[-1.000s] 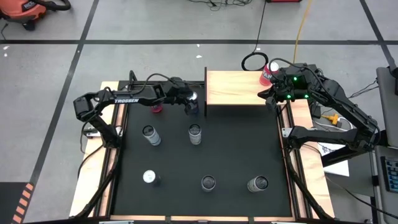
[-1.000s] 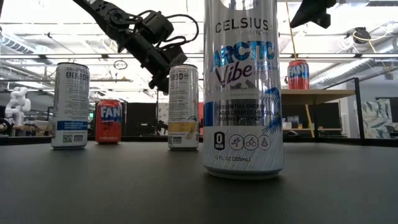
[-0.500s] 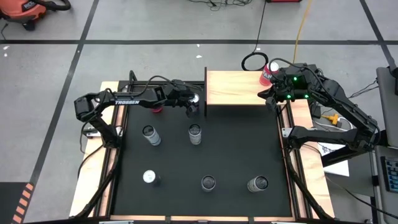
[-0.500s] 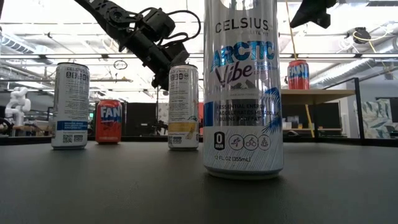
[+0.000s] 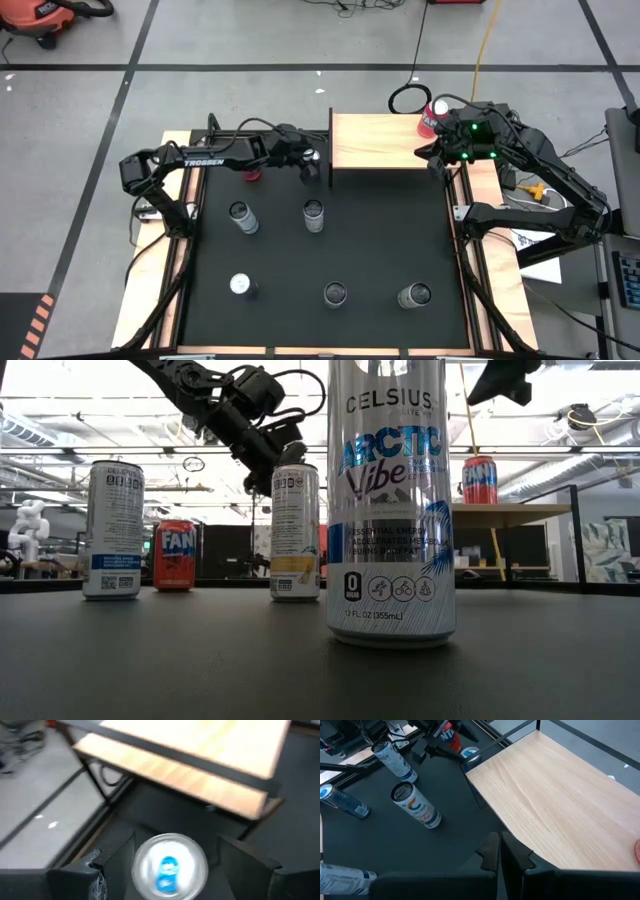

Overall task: Place canned beverage on shelf
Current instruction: Put the top blue soda can on the shelf

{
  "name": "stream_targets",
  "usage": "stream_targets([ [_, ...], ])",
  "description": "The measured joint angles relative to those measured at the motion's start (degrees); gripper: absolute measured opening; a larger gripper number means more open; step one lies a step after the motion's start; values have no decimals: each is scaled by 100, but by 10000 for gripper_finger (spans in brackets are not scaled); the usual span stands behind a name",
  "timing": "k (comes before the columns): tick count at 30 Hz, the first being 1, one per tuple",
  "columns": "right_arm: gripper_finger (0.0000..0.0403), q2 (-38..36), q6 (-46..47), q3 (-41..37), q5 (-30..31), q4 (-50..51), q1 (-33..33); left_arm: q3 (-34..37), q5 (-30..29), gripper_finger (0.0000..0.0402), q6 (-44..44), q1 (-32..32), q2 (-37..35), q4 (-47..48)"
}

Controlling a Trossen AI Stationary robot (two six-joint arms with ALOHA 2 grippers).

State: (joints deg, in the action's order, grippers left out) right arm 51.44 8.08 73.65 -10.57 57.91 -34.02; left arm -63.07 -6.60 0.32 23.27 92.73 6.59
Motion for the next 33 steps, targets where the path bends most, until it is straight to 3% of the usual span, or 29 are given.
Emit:
stream_targets([
  [8,0,0,-22,0,0,99,2,-4,-75,279,-4,18,0,262],
  [26,0,0,-26,0,0,86,2,-8,664,279,-304,201,73,251],
  [33,0,0,-26,0,0,85,1,-26,630,279,-305,238,276,23],
])
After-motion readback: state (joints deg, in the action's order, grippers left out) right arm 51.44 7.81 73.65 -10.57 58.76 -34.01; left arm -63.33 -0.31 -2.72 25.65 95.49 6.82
